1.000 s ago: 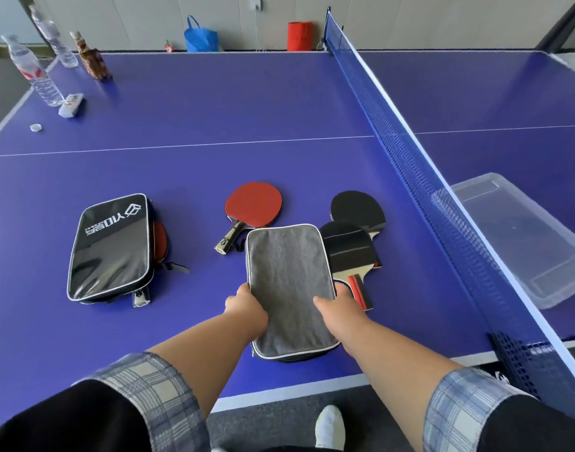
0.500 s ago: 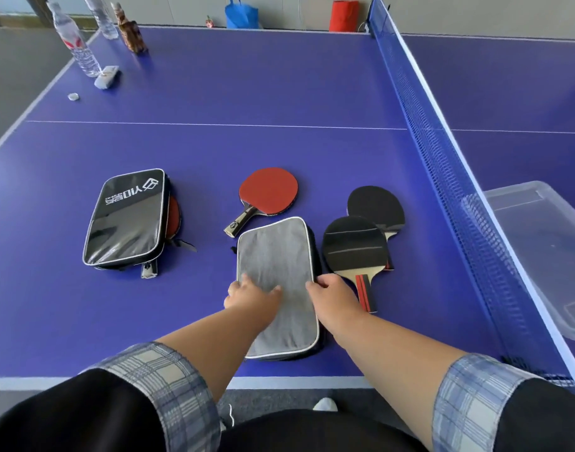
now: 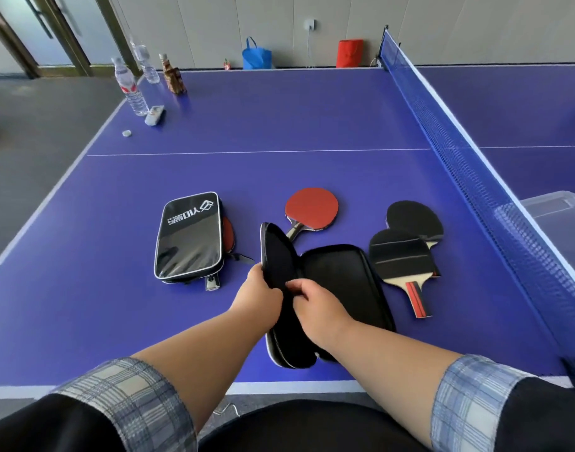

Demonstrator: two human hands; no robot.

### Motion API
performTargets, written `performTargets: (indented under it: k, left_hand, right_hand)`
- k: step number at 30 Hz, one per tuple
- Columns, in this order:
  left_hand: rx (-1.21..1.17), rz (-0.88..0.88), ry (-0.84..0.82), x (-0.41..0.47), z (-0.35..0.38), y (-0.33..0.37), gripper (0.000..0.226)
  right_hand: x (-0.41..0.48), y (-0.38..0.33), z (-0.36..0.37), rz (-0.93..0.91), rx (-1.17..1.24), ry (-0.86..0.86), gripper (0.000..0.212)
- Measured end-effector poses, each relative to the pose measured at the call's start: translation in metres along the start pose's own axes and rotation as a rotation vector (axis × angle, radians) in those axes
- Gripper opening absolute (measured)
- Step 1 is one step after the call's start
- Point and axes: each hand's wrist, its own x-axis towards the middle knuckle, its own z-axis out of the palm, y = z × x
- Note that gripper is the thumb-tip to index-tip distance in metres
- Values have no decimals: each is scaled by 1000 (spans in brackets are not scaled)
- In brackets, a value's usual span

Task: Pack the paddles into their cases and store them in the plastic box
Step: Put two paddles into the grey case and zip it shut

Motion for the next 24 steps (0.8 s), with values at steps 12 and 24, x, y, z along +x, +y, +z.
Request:
performTargets:
  k: [12,24]
  left_hand:
    - [609,-136,-34,30,-41,-105,91]
    - [1218,249,-374,43,-10,-128,67]
  right_hand:
    - [-2,20,54,366,-879,-354,83]
    - [10,52,52,339,-758,-259,76]
